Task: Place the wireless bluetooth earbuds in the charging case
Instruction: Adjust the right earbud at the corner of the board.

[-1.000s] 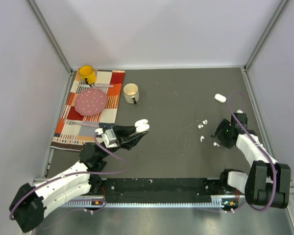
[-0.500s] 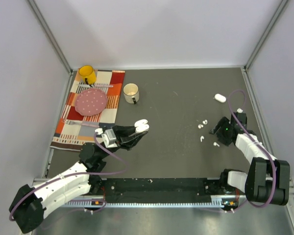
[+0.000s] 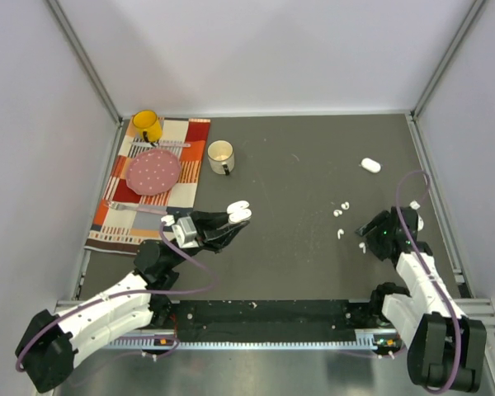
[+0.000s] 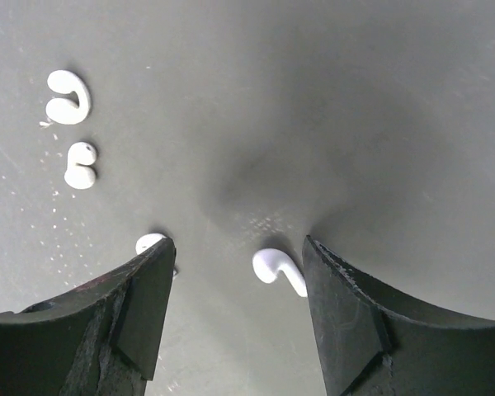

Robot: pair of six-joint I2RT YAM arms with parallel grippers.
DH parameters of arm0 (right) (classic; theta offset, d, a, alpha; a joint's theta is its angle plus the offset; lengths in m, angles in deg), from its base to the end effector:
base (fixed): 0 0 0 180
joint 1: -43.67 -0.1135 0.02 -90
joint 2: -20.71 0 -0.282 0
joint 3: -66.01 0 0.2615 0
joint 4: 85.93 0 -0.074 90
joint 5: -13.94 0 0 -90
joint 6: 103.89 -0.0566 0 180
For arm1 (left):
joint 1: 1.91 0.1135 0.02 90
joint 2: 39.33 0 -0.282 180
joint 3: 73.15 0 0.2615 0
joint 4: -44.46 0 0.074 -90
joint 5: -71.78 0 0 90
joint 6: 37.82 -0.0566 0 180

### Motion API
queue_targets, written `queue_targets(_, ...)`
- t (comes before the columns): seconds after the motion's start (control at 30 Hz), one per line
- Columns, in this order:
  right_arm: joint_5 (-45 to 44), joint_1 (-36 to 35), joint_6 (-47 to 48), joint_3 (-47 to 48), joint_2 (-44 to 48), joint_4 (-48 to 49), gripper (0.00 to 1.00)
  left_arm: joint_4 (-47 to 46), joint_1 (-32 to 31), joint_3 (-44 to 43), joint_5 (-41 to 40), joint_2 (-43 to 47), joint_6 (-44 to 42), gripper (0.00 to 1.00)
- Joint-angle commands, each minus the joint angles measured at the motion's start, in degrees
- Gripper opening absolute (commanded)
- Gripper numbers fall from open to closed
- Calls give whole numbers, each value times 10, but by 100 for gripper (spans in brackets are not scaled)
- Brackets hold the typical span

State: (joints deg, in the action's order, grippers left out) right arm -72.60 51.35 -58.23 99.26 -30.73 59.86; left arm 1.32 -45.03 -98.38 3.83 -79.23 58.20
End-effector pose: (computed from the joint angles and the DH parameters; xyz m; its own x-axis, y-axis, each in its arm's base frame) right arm 0.1712 -0.0196 0.1490 -0.4938 0.7705 -0.4030 0.6181 0.6370 0.4606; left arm 0.1080 -0.1302 0.2884 0.2543 -0.3713 -0.8930 0.9061 0.4143 0.0858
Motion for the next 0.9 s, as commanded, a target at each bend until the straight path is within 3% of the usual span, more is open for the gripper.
queue_targets(0.0,-71,4,-27,-16,34,-82,64,-24,-1,-9,0,-1,-1,0)
queue_targets(0.23,-49,4,-18,-12,26,-79,64,-27,-1,-10,0,-7,2,0)
queue_targets(0.4,-37,4,24,6,-2,-71,54,-29,-1,-12,5,-11,6,0)
queue_targets(0.6,-19,2,50,29,-29,-69,53,-26,-1,-10,4,-8,7,0)
queue_targets(0.73,-10,2,28,20,-47,-78,55,-22,-1,-10,3,-3,6,0)
queue_targets(0.87,9,2,-13,-14,-10,-62,55,-17,-1,-10,-4,3,0,0)
